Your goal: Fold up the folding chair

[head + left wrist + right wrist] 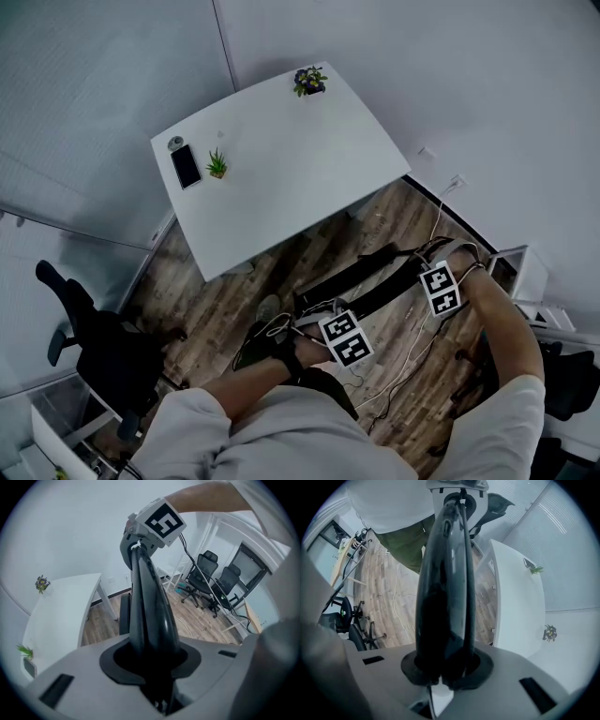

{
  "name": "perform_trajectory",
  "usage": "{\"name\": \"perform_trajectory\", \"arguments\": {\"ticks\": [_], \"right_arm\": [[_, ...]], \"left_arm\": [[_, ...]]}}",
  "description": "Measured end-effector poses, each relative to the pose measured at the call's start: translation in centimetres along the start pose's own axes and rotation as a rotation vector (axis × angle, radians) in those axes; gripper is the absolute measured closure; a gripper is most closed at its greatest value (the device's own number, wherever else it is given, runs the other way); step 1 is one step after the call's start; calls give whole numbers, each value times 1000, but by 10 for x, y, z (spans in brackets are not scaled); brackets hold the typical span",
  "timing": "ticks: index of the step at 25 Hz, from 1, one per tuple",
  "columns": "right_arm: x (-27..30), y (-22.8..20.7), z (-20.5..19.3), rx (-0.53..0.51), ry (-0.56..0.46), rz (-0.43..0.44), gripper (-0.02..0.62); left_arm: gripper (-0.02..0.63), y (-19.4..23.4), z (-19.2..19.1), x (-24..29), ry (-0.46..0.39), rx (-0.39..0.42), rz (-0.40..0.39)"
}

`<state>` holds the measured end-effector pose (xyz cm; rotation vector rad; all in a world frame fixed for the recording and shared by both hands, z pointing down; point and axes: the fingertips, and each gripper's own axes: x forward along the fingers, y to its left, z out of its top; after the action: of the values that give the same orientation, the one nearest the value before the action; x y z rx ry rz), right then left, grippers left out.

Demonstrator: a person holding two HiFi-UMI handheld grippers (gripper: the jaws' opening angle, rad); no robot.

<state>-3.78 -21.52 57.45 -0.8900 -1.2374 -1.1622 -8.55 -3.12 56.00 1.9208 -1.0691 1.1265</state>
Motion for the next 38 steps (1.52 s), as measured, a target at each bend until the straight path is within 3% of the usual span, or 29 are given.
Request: {"name": "perform_trajectory", "arguments": {"ticks": [17, 38], "right_arm": [[19, -104, 13, -14, -32, 19, 532], [44, -183, 7, 15, -40, 38, 531]], "left_arm": [[509, 102, -27, -22, -8, -44, 52], [518, 190, -37, -25, -12, -29, 61]]}}
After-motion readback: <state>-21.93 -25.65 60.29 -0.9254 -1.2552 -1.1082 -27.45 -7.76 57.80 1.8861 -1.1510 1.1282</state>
